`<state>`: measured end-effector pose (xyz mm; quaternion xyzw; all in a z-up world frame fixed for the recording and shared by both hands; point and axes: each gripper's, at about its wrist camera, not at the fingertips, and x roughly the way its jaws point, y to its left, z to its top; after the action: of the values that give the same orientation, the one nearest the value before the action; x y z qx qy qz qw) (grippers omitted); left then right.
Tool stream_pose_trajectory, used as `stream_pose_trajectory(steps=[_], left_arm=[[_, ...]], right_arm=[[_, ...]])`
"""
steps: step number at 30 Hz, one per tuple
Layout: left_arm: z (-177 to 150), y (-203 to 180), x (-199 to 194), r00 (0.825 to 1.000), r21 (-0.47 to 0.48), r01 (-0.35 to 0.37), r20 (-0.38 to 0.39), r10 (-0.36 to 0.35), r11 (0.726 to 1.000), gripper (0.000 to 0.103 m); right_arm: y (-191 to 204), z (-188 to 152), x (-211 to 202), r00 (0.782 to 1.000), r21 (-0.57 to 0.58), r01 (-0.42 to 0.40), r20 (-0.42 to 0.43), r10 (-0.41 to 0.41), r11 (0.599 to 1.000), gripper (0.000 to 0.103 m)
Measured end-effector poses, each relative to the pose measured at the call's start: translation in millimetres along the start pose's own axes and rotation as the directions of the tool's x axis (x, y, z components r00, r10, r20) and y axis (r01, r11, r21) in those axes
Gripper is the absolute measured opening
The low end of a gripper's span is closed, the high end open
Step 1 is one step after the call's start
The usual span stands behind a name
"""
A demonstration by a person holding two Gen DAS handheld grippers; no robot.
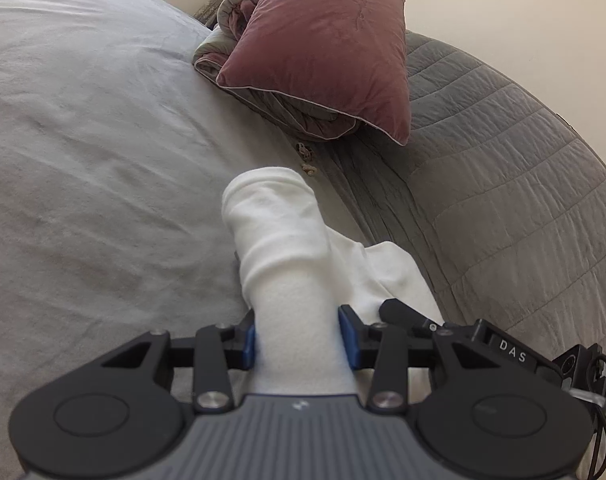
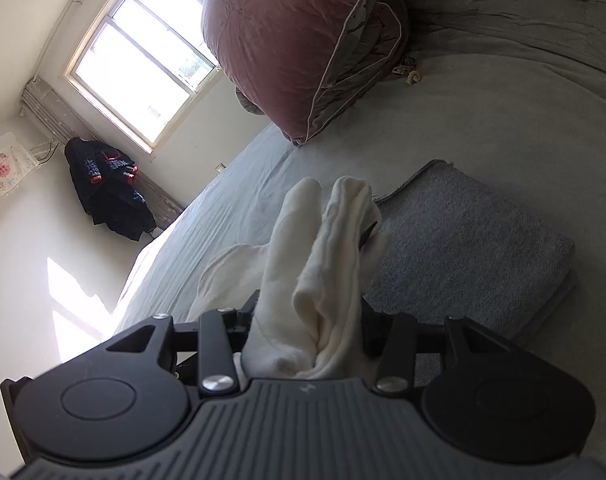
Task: Fold clothes
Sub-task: 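Carry the shirt with both grippers onto the folded grey garment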
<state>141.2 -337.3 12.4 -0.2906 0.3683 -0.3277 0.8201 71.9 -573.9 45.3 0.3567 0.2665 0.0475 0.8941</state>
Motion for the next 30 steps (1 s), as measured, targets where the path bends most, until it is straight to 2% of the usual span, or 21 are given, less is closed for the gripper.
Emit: stream_pose_trajectory(steps=[10, 16, 19, 21, 22, 27, 30], left_arm=[[-14.9, -26.6, 63.4, 0.999, -0.028, 0.051, 0.019, -0.050, 0.998, 0.041], [-35.4, -13.1, 93.2, 0.999, -0.072, 0.016, 0.033, -0.013, 0.997, 0.042], [-43.7, -12.8, 94.1, 0.998, 0.004, 0.015, 0.062, -0.015, 1.000, 0.044], [-41.6, -15.7, 91.7, 0.998, 0.061, 0.015, 0.052, -0.018, 0.998, 0.045], [-38.7, -16.7, 89.8, 0.999, 0.084, 0.016, 0.040, -0.019, 0.996, 0.046], [-20.9, -13.5, 79.8, 1.000, 0.094, 0.012, -0.007, -0.012, 0.996, 0.048], [-18.5, -14.1, 74.8, 1.000, 0.113, -0.020, -0.010, 0.022, 0.993, 0.057]], right_arm=[[-45.6, 48.0, -0.1, 0.999, -0.058, 0.035, 0.044, -0.033, 0.998, 0.048], [-77.0, 52.2, 24.3, 0.997, -0.063, 0.063, 0.040, -0.061, 0.996, 0.048], [-96.9, 45.4, 33.2, 0.996, -0.019, 0.068, 0.059, -0.067, 0.998, 0.050], [-107.8, 38.6, 33.0, 0.994, 0.027, 0.058, 0.088, -0.060, 0.998, 0.055], [-109.8, 36.0, 30.6, 0.993, 0.036, 0.061, 0.100, -0.065, 0.997, 0.062], [-96.9, 36.6, 8.1, 0.980, -0.023, 0.108, 0.168, -0.103, 0.994, 0.065], [-80.7, 37.3, -11.8, 0.956, -0.091, 0.171, 0.254, -0.143, 0.981, 0.065]])
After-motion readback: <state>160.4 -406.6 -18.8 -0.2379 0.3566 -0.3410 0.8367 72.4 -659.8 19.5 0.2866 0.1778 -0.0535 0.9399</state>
